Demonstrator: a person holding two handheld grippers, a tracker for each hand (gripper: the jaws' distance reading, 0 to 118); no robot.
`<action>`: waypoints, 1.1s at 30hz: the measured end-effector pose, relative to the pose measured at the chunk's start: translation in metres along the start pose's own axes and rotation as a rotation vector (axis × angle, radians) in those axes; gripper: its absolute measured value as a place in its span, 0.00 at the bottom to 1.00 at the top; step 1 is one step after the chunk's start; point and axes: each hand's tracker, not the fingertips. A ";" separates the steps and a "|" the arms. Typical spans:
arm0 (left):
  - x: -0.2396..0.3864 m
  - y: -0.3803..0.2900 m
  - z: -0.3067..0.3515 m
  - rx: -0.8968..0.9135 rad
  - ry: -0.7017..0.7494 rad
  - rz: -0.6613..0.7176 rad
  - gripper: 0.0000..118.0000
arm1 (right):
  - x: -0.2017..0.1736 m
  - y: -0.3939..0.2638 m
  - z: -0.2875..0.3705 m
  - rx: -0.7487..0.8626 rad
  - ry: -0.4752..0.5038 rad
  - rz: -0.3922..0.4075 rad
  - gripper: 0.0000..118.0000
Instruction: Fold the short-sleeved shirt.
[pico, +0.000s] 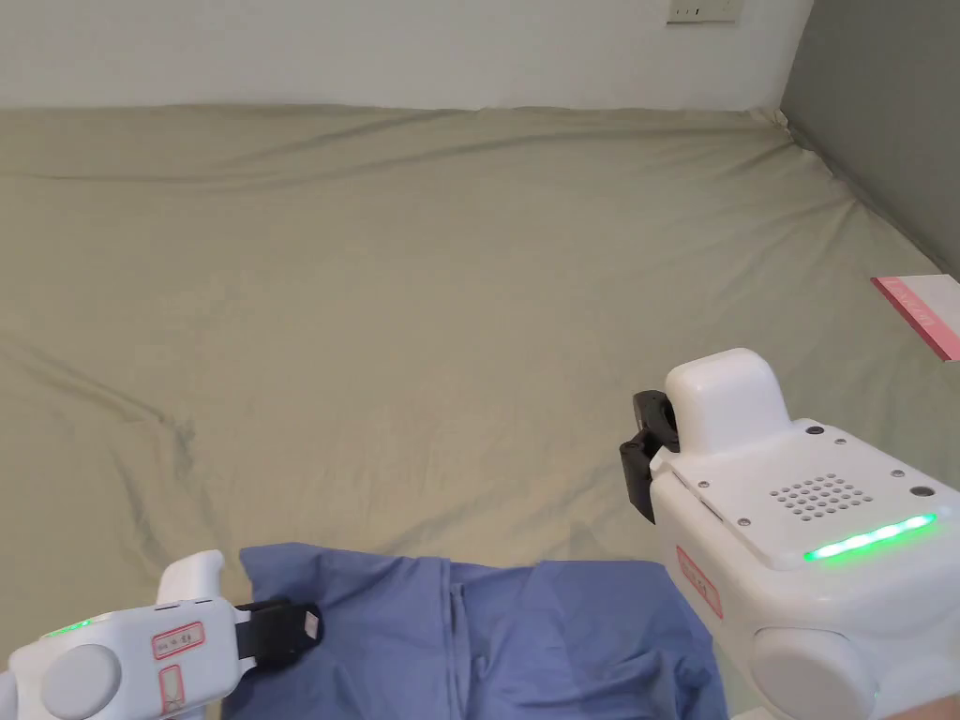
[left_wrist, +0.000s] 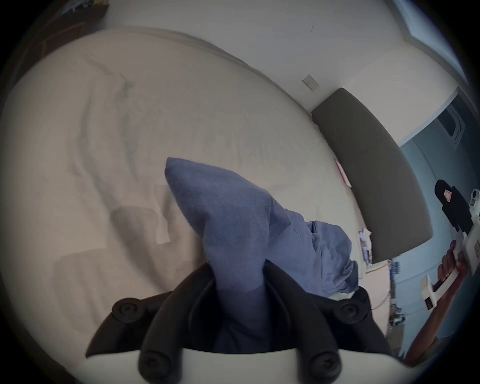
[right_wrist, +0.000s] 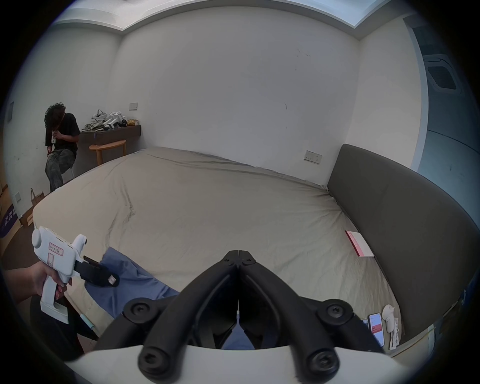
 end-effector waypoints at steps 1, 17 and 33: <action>-0.004 0.003 0.009 0.014 0.046 -0.013 0.12 | -0.002 0.001 0.000 0.002 0.004 0.001 0.01; 0.043 0.036 0.127 0.178 0.406 -0.130 0.12 | -0.026 0.005 -0.009 0.009 0.067 0.019 0.01; 0.129 -0.010 -0.066 -0.087 0.372 -0.255 0.12 | -0.008 0.000 -0.009 0.001 0.056 -0.018 0.01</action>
